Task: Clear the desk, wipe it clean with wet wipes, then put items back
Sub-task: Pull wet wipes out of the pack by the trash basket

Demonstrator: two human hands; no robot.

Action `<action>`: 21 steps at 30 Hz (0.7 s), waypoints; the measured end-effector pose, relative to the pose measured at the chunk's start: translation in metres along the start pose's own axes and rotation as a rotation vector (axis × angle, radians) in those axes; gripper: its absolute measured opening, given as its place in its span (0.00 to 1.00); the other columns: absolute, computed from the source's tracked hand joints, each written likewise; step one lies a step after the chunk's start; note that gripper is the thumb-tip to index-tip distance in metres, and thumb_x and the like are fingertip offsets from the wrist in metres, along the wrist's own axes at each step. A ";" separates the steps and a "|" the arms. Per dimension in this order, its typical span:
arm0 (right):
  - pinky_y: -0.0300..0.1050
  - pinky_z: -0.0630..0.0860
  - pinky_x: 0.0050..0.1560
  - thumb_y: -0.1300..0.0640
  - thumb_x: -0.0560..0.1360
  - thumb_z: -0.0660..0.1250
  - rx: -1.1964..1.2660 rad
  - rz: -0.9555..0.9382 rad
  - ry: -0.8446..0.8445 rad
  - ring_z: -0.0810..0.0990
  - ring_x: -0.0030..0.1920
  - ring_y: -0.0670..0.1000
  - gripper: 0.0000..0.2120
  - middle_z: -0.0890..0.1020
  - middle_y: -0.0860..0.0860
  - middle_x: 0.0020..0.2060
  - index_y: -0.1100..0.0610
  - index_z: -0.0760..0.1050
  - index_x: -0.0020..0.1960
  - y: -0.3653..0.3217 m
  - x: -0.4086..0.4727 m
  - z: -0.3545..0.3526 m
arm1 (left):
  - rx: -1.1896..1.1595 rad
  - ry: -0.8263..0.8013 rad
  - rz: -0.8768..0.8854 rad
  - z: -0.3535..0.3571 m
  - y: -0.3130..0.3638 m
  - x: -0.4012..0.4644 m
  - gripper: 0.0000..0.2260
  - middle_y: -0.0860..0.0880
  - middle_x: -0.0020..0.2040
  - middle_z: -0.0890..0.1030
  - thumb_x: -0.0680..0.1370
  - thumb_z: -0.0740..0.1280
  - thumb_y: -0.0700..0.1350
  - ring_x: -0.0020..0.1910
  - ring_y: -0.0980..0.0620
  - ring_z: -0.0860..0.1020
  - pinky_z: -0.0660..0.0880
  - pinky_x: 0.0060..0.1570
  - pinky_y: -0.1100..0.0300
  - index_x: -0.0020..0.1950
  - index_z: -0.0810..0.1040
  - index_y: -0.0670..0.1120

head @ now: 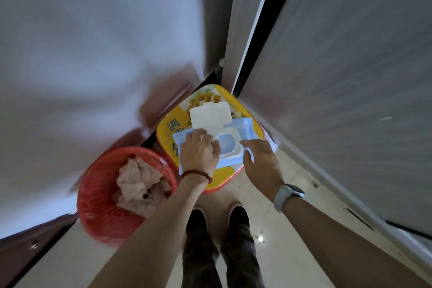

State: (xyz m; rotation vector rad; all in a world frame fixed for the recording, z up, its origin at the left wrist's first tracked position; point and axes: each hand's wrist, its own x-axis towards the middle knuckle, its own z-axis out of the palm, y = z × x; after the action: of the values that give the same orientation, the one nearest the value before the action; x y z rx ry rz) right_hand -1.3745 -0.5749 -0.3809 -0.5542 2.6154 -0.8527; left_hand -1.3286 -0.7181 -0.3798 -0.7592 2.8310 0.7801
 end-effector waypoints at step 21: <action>0.42 0.65 0.29 0.60 0.58 0.76 -0.780 -0.473 -0.185 0.73 0.31 0.52 0.11 0.74 0.50 0.27 0.55 0.73 0.28 -0.028 0.046 0.034 | -0.554 0.186 -0.252 0.005 -0.041 -0.013 0.08 0.37 0.37 0.77 0.74 0.66 0.37 0.31 0.39 0.77 0.79 0.39 0.45 0.37 0.73 0.35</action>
State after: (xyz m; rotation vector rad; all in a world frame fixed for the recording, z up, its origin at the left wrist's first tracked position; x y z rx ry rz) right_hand -1.3929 -0.6333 -0.3983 -1.4075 2.6009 0.1699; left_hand -1.2975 -0.7402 -0.3994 -1.2861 2.5965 1.5396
